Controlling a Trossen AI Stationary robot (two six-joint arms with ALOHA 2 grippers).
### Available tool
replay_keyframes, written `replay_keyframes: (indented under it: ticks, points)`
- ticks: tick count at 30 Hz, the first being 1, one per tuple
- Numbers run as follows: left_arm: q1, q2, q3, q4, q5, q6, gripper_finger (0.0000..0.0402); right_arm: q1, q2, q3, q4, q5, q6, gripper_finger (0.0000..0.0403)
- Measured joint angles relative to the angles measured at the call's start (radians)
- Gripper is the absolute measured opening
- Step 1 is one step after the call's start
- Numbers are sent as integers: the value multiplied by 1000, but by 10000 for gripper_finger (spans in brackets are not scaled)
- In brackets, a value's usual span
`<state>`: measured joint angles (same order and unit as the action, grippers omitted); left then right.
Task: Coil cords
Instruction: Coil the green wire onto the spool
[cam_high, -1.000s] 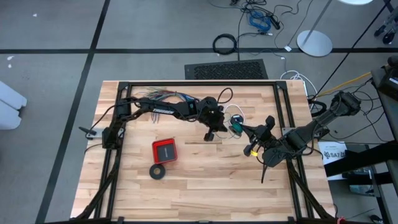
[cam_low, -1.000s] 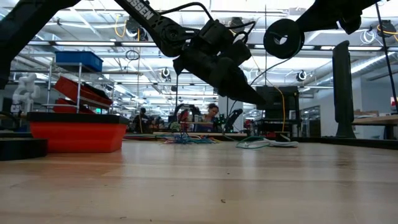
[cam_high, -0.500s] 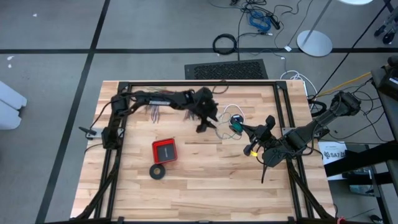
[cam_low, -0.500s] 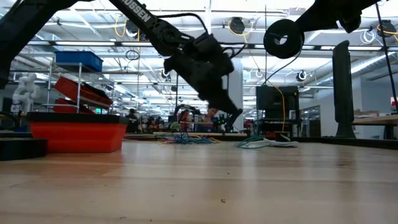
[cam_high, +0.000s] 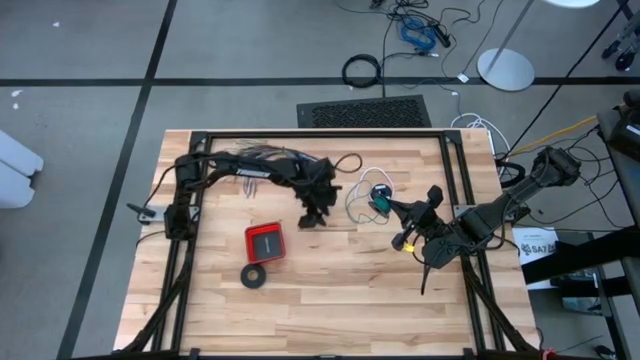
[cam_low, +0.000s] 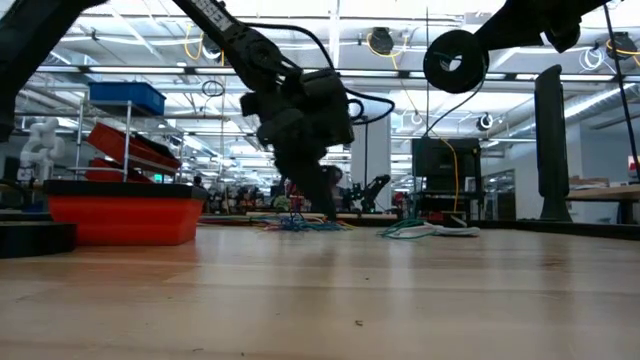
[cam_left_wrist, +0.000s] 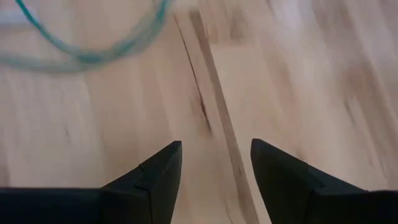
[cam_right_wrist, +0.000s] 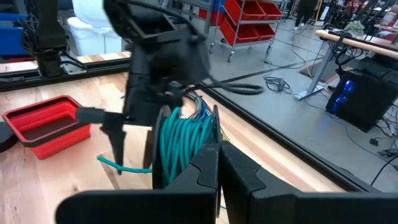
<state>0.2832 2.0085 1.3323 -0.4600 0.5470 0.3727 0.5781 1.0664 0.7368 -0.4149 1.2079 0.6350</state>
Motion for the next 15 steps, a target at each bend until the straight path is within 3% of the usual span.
replay_keyframes:
  ticks: [5, 15]
  points:
    - [-48, -137, -123, 17, -105, -29, 191, 0, 0, 0, 30, 0, -50, 0]
    - [-134, -569, -320, 0, -229, -144, 175, 0, 0, 0, 207, 0, -296, 0]
